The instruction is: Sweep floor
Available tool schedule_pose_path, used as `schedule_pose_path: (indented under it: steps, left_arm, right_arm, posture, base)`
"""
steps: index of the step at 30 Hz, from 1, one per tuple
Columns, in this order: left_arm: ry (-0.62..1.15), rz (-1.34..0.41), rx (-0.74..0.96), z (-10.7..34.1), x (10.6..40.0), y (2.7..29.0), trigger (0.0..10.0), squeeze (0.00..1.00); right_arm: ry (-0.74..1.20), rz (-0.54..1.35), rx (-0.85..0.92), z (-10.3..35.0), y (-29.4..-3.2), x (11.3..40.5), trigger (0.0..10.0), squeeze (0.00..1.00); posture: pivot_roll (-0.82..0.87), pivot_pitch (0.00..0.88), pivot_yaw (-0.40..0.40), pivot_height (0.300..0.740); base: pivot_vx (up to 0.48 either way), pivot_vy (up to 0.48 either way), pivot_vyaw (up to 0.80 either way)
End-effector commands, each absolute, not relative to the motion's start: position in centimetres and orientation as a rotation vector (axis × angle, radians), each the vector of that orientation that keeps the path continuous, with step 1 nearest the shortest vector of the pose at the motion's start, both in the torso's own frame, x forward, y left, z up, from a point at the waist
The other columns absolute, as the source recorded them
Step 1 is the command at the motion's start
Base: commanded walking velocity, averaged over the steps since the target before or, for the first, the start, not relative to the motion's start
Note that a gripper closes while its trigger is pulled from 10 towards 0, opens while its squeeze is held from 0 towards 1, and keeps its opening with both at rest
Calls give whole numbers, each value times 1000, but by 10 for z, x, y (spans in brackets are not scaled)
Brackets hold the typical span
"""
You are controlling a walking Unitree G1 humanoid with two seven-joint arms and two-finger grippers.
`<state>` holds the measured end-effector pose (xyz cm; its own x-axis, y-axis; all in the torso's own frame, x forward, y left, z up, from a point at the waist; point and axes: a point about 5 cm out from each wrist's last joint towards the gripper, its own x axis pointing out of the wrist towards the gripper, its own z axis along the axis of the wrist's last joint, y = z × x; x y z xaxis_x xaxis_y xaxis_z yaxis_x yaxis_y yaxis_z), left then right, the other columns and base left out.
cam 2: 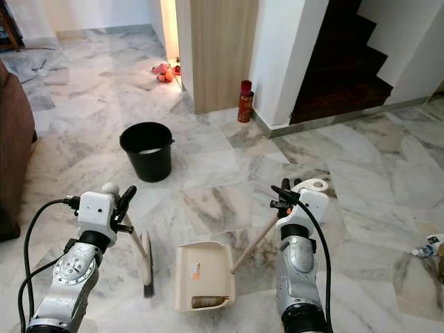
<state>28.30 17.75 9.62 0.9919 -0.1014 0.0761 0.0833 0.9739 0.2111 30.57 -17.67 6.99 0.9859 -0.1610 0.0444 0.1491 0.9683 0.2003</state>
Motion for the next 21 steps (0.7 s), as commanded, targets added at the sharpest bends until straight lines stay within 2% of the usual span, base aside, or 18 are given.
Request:
schedule_pose_path:
  steps: [1, 7, 21]
  left_arm:
    - [-125, -90, 217, 105, 286, 176, 10000, 0]
    - [-121, -84, 216, 105, 286, 177, 10000, 0]
    - [-118, -78, 220, 104, 286, 177, 10000, 0]
  right_arm:
    - [-107, -148, 197, 80, -177, 310, 10000, 0]
    - [-105, -123, 206, 81, -174, 311, 10000, 0]
    - [-91, -96, 207, 79, -170, 311, 10000, 0]
  posture:
    - [14, 21, -28, 740]
    - [16, 19, -30, 740]
    - [16, 28, -30, 740]
  base:
    - [259, 0, 0]
    - [267, 0, 683]
    - [276, 0, 0]
